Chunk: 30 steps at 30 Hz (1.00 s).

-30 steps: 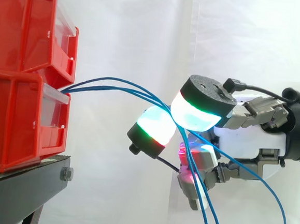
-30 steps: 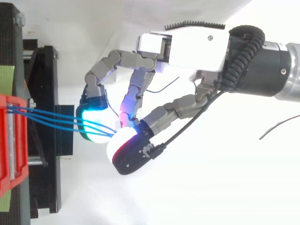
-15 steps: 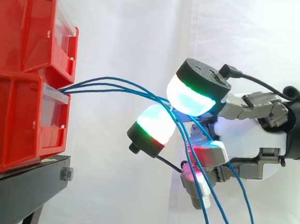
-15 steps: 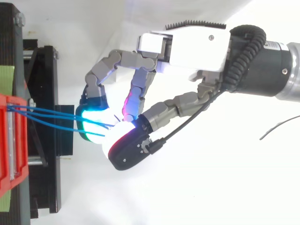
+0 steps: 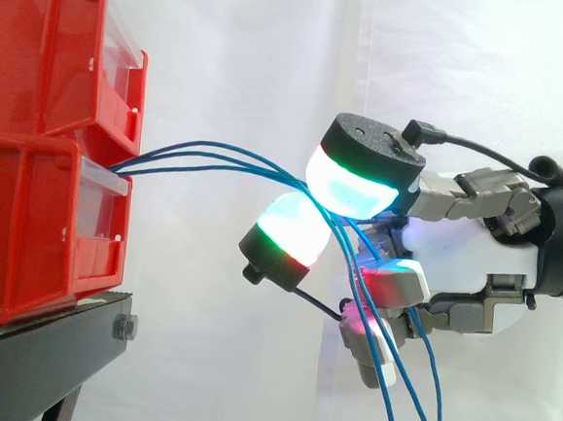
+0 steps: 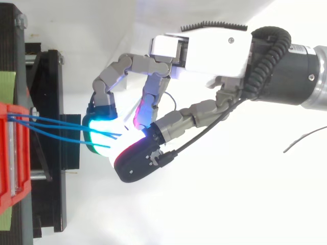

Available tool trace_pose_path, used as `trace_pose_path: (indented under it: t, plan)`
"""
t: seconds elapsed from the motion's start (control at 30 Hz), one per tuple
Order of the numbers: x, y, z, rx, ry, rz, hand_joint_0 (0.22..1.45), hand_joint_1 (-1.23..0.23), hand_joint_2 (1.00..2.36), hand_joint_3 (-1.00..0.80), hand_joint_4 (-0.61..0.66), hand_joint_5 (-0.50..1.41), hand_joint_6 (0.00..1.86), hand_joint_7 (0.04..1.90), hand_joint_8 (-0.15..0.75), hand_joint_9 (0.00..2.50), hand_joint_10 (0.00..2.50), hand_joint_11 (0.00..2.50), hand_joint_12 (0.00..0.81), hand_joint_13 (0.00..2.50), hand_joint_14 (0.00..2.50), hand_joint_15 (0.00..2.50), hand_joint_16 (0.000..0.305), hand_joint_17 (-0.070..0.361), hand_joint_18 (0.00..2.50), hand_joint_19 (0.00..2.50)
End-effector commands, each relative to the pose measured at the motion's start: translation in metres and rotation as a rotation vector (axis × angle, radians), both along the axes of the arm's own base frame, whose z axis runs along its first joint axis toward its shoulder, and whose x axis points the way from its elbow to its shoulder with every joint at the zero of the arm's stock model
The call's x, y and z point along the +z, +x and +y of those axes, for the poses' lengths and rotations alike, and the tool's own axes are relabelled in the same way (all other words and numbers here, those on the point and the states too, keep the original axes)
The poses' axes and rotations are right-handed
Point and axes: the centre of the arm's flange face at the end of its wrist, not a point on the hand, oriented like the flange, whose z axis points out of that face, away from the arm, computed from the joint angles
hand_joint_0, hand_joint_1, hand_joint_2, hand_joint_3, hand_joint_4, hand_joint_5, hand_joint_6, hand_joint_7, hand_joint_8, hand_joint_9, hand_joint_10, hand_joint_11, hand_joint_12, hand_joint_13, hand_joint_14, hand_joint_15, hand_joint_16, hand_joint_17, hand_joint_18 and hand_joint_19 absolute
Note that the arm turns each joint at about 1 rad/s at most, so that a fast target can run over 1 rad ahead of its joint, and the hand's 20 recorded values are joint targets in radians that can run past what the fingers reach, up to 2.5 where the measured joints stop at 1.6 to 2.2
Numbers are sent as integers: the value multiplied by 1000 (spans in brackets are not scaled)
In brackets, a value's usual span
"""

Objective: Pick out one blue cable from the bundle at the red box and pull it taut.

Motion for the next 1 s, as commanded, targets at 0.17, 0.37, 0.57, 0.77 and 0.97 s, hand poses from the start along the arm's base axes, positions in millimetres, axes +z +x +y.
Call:
trace_pose_path:
  t: [0.17, 0.37, 0.57, 0.77, 0.97]
  plan:
    - [0, 0, 0, 0, -1, -1, 679, -961, 1000, -500, -46, -127, 925, 928, 296, 1375, 32, 956, 330, 1238, 27, 655, 47, 105, 1063, 639]
    - [0, 0, 0, 0, -4, 0, 594, -951, 1000, -500, -26, -99, 925, 958, 301, 1464, 31, 960, 326, 1278, 26, 673, 44, 100, 1106, 649]
    - [0, 0, 0, 0, -6, 0, 504, -795, 1000, -500, 15, -85, 910, 901, 313, 1511, 31, 947, 344, 1319, 26, 655, 49, 109, 1151, 645]
    - [0, 0, 0, 0, -6, 1, 547, -598, 1000, -500, -20, -84, 869, 976, 299, 1505, 31, 916, 338, 1316, 24, 660, 48, 108, 1131, 665]
    - [0, 0, 0, 1, -6, 3, 595, -561, 1000, -500, -22, -80, 835, 970, 275, 1495, 32, 906, 331, 1307, 27, 678, 47, 106, 1104, 707]
